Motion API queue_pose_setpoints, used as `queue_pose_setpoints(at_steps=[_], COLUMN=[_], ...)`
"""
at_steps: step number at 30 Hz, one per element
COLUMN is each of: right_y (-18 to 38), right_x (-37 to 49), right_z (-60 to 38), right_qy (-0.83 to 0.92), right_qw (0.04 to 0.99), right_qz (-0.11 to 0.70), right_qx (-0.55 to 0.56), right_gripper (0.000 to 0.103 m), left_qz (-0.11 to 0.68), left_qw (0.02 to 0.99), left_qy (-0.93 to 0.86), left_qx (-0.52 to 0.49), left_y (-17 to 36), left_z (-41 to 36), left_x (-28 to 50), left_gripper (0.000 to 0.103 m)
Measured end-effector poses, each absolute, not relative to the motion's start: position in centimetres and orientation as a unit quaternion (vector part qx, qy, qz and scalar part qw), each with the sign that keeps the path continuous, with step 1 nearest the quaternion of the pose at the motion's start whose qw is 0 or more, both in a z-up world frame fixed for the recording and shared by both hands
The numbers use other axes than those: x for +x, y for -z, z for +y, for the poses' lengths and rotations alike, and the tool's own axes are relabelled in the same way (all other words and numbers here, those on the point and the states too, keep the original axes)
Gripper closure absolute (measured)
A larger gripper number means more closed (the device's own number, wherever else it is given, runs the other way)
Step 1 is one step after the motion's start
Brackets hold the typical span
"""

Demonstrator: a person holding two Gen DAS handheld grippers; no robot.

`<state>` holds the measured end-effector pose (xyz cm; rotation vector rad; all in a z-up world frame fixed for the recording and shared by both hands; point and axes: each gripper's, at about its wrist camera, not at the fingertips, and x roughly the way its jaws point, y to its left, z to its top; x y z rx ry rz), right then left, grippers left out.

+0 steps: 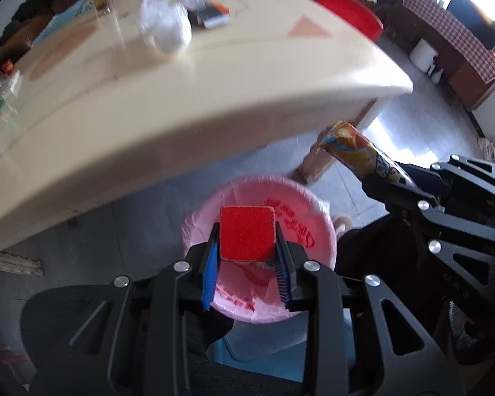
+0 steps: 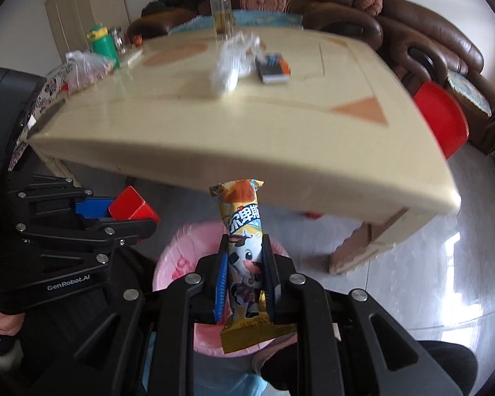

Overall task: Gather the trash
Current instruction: 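Carry the red cube and snack bar over the pink bin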

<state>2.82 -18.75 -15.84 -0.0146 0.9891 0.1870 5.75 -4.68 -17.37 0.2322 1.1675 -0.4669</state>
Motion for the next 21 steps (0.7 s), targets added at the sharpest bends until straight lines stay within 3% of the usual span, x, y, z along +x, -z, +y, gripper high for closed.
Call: queue_pose_setpoints(at_steps=[21], right_y=[28.2], right_x=[6.6], right_z=[-19.0], right_qy=[-0.114], right_qw=[0.794], right_qz=[0.598], right_qx=[0.005], right_gripper=[0.085], left_qz=[0.652], left_qw=[0.718], left_qy=[0.217], left_qx=[0.110], left_y=[29.0], left_z=[-6.2], left_x=[8.1], left_gripper=[0.073])
